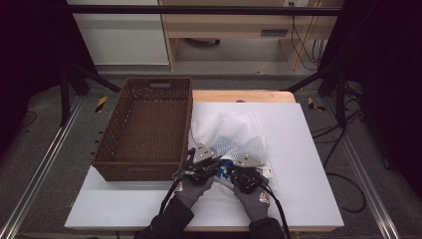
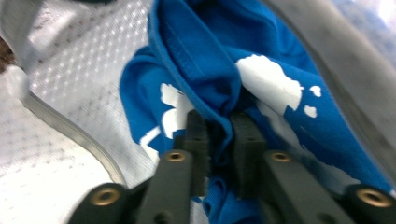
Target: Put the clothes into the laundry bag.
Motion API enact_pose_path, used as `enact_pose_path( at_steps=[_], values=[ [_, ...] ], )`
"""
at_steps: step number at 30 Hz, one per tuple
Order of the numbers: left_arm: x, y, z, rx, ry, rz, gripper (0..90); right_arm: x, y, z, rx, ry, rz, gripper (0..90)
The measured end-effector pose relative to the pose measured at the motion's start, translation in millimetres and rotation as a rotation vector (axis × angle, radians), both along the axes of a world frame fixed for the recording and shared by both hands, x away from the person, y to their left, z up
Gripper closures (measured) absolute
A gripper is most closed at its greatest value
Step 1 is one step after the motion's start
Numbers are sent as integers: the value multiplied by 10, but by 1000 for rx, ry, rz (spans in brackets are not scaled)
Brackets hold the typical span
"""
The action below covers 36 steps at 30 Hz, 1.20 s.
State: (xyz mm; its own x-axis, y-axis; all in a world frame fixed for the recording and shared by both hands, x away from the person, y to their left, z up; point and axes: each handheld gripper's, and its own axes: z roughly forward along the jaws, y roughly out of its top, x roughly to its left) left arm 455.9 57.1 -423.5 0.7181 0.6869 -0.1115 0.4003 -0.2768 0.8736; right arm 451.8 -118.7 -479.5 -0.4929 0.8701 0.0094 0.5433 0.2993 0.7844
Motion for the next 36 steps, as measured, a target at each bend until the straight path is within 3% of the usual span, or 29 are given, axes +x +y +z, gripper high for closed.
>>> enact_pose_path(
  at_steps=[5, 10, 12, 15, 19, 21, 25, 28, 30, 32, 34, 36],
  values=[
    [-65, -40, 107, -13, -18, -32, 881, 21, 42, 82, 26, -63, -2, 829],
    [-112, -40, 153, -1, -28, -40, 882, 165, 23, 93, 40, -133, -121, 821],
    [-89, -29, 119, 0, -17, -36, 882, 232, 26, 36, 24, -134, -165, 814],
    [-53, -11, 43, 0, 7, -29, 882, 312, 70, -74, -35, -120, -181, 789],
    [-25, 13, -11, 6, 12, -17, 880, 276, 15, -21, -4, -113, -152, 710],
    [-14, 28, -19, 5, 14, -11, 880, 181, -46, 60, 51, -132, -111, 658],
    [2, 37, -37, -3, 17, 2, 879, -43, -225, 238, 103, -158, -53, 564],
    [11, 33, -53, 8, 13, 3, 879, -103, -324, 253, 86, -126, -45, 481],
    [17, 27, -64, 8, 18, 5, 879, -44, -353, 156, 47, -83, -50, 426],
    [23, 22, -76, 14, 15, 5, 879, 64, -342, 11, 3, -6, -71, 395],
    [30, 21, -86, 20, 15, 5, 879, 120, -302, -75, -13, -2, -83, 429],
    [43, 23, -97, 18, 21, 7, 879, 126, -273, -76, -41, -39, -101, 604]
  ],
)
